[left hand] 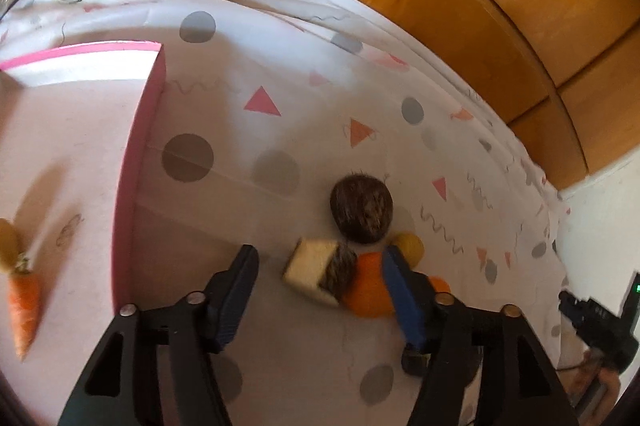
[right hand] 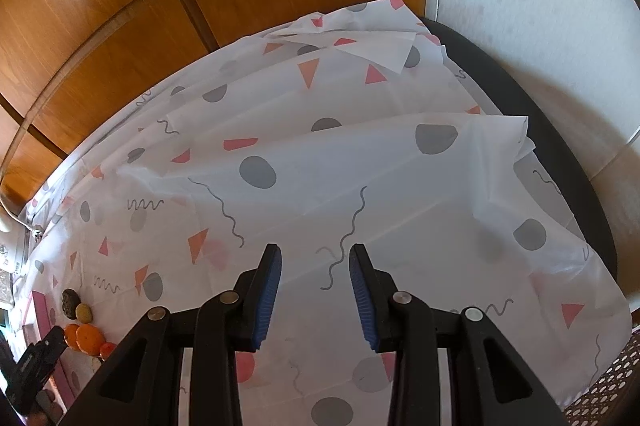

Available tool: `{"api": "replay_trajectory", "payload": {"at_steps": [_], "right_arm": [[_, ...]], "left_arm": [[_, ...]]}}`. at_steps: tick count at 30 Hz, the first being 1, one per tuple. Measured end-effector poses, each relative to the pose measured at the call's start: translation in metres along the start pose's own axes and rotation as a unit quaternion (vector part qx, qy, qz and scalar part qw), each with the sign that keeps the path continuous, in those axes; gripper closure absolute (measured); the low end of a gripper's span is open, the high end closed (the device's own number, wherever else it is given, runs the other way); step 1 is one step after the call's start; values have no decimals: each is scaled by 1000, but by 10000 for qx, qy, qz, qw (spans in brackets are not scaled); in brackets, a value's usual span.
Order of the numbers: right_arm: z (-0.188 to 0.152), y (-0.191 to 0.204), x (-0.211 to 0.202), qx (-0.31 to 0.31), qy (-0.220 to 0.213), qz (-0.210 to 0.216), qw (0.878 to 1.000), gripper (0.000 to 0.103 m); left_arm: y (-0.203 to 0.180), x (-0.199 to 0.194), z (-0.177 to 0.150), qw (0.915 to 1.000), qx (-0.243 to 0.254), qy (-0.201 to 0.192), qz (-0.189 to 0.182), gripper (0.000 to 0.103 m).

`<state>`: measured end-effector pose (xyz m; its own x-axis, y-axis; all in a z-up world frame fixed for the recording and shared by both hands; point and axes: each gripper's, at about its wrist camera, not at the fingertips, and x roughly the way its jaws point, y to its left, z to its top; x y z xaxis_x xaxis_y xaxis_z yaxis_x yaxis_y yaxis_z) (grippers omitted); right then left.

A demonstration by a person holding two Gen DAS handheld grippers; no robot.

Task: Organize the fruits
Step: 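Reach the left gripper to the cut pale tuber slice and grasp it, then lift the tuber slice into the pink tray and open the left gripper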

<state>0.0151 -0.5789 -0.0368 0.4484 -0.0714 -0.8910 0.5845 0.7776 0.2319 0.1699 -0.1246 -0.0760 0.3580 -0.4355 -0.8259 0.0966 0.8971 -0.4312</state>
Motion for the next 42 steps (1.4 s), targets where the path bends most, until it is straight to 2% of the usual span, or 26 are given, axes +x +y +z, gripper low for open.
{"api": "replay_trajectory", "payload": {"at_steps": [2,3,4,8,9,10,13,16,18,22,26,28,30,35,38,41,42], "right_arm": [[0,0,1,-5,7,4,10000,67],[0,0,1,-14,5,0,10000,67],[0,0,1,-26,2,-10,10000,67],[1,-1,1,-17,-13,-52,10000,67],[1,-2,1,3,-20,-58,10000,67],[1,-4,1,31,-25,-68,10000,67],[2,-6,2,75,-1,-96,9999,67],[1,-6,3,55,14,-118,9999,67],[1,-5,2,37,3,-135,9999,67],[-1,-6,1,83,-4,-133,9999,67],[-2,-4,0,64,14,-101,9999,67],[-2,-3,0,40,6,-99,9999,67],[-2,-4,0,50,20,-87,9999,67],[-3,-2,0,33,27,-61,10000,67],[-2,-2,0,27,37,-66,10000,67],[-2,-3,1,30,34,-78,10000,67],[-2,-3,1,28,39,-88,9999,67]], "left_arm": [[-1,1,2,10000,10,-9,-50,43],[-1,1,2,9999,35,6,-130,54],[-2,2,3,9996,61,47,-258,54],[1,0,4,9995,37,124,-280,57],[4,0,5,9994,-36,157,-295,65],[8,-2,6,9993,-160,239,-256,67],[15,-15,3,9989,-205,212,-373,68],[11,-27,-4,9998,180,71,-108,68],[11,-29,-6,9996,264,45,-25,68],[-5,-29,-15,9951,929,-27,345,68],[-13,-22,-29,9884,1436,218,437,68],[-17,-20,-35,9854,1629,188,468,62],[-20,-19,-37,9839,1718,180,467,53],[-24,-16,-40,9795,1930,198,534,49],[-24,-7,-41,9766,2019,243,704,51],[-23,-5,-42,9735,2091,186,911,69],[-23,-6,-43,9735,2099,203,885,69]]}}
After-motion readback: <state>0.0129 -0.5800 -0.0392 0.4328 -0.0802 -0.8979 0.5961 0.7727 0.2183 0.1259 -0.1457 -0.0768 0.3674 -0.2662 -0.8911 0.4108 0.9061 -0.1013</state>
